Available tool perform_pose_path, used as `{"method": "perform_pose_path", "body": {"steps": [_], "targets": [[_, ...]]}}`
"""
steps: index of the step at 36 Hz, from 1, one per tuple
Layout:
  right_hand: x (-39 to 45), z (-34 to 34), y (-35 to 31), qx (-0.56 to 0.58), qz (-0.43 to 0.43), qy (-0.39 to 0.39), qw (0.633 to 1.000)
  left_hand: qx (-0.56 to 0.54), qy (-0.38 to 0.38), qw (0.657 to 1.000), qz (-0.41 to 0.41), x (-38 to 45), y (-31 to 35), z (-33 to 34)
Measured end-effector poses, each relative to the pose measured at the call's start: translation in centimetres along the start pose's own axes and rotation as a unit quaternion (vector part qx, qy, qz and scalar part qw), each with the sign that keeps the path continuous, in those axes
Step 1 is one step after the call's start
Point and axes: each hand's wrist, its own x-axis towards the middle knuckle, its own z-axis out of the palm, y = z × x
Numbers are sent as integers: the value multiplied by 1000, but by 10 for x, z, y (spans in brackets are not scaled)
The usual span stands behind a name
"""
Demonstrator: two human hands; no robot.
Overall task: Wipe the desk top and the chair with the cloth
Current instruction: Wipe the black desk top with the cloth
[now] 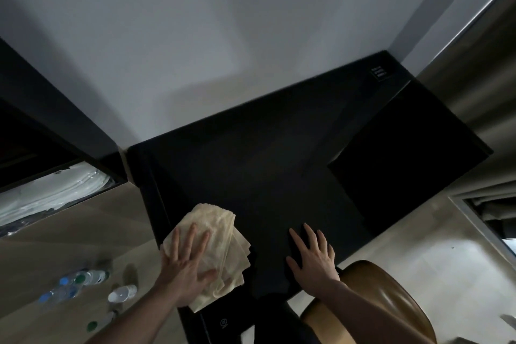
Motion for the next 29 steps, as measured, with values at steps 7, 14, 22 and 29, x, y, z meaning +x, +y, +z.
{"method": "perform_pose_path", "body": {"steps": [7,14,22,29], "targets": [[20,-29,16,-2,-37,18,999,18,15,1000,-14,14,17,-2],[64,-67,57,-8,-59,40,997,25,41,999,-2,41,53,-3],[114,-106,130,1,-47,50,998,-17,27,1000,2,83,155,-36],[133,-134,175,11,-38,52,998,-60,6,998,19,133,243,-62]]}}
